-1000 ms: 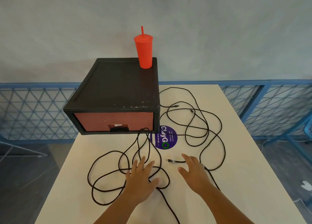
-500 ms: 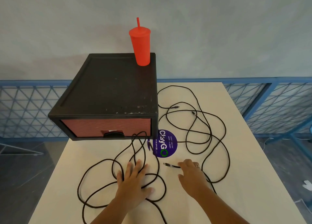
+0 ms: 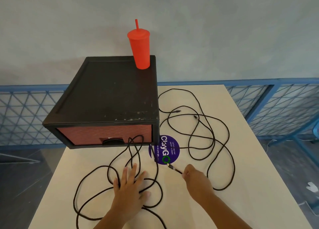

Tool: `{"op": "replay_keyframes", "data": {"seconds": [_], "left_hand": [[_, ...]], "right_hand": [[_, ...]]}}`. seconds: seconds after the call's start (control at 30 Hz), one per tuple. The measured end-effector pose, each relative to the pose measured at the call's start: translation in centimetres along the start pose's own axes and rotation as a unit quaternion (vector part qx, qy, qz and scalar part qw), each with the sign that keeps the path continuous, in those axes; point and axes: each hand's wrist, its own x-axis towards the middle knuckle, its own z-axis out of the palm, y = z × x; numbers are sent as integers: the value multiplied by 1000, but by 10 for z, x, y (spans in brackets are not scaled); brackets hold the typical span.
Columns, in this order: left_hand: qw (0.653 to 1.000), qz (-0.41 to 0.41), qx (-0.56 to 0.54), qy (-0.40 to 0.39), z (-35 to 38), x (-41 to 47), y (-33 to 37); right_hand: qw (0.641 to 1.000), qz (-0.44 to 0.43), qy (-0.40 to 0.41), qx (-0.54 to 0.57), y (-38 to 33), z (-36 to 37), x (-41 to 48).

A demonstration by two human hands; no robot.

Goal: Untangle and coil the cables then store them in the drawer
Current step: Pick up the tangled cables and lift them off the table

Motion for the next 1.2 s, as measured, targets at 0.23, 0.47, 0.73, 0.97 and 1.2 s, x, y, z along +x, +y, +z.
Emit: {"op": "replay_keyframes", "data": {"seconds": [0.23,0.47,0.73,0.97,1.2], "left_hand": [[973,-49,-160,158,-23,-26,48],[869,40,-482,104,-94,-38,94],[599,0,-797,79,-141,-55,101],[476,46,-876,64,-175,-53,84],[447,52,-890,67,-192,-44,70]], "right_hand": [[991,-32,9,128,-27,-29,-13],[963,-88,42,251,-69,-54,-48],[933,-186,33,305,-74,-60,-82],[935,-168,43,309,-47,-50,-88],[956,-145,88,238,-8,-41,-80]]}}
